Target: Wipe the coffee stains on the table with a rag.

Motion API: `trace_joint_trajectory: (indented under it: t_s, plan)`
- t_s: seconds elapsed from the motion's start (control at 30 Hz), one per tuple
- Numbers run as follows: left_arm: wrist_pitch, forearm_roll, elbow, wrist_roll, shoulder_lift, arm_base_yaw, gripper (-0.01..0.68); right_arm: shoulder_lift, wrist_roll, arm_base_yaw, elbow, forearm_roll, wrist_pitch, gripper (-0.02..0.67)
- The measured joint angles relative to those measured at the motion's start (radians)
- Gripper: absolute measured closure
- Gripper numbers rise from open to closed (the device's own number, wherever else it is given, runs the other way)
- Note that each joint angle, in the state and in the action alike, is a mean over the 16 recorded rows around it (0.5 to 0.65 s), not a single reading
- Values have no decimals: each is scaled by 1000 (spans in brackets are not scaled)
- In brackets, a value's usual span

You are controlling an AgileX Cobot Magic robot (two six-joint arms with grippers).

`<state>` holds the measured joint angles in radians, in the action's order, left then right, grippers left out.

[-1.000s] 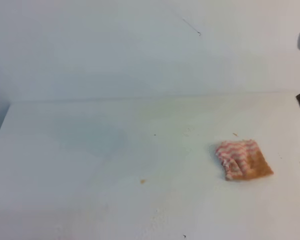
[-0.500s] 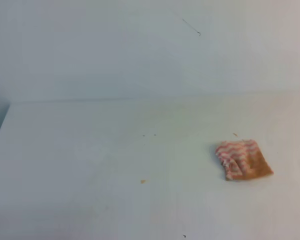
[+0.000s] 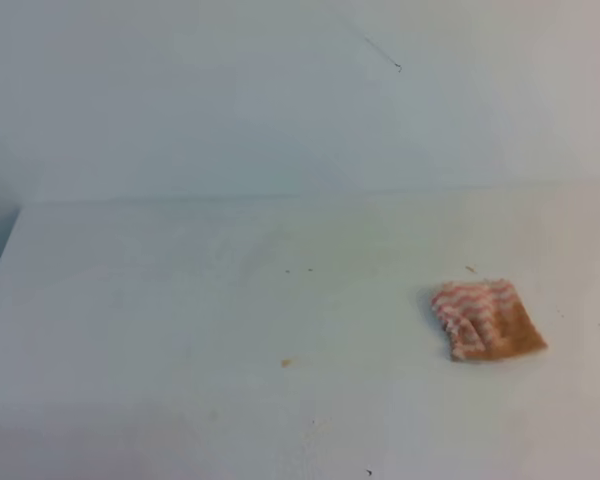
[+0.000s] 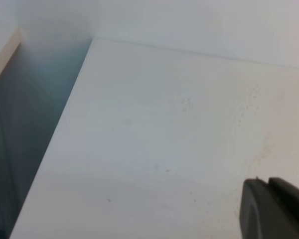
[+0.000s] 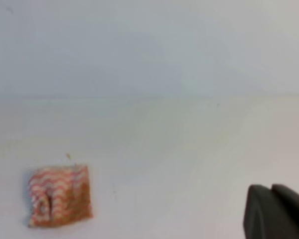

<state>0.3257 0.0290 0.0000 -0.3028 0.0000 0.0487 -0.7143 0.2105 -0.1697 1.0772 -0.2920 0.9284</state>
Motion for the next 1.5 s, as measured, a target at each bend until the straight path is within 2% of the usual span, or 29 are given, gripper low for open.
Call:
trace_joint_trajectory:
  t_s: [0.17, 0.43, 0.6, 0.77, 1.07, 1.5]
  plan:
    - [0, 0, 0, 0, 0, 0, 674, 235, 12, 61, -170, -18, -144, 650]
    - [0, 0, 0, 0, 0, 0, 674, 589, 33, 173, -556, 3, -402, 650]
    - [1, 0, 0, 0, 0, 0, 674, 702, 17, 216, -777, 61, -505, 650]
    - [2, 0, 0, 0, 0, 0, 674, 725, -30, 227, -939, 130, -594, 650]
    - [2, 0, 0, 0, 0, 0, 674, 725, -114, 227, -1070, 167, -667, 650]
    - [2, 0, 0, 0, 0, 0, 674, 725, -125, 227, -1082, 172, -593, 650]
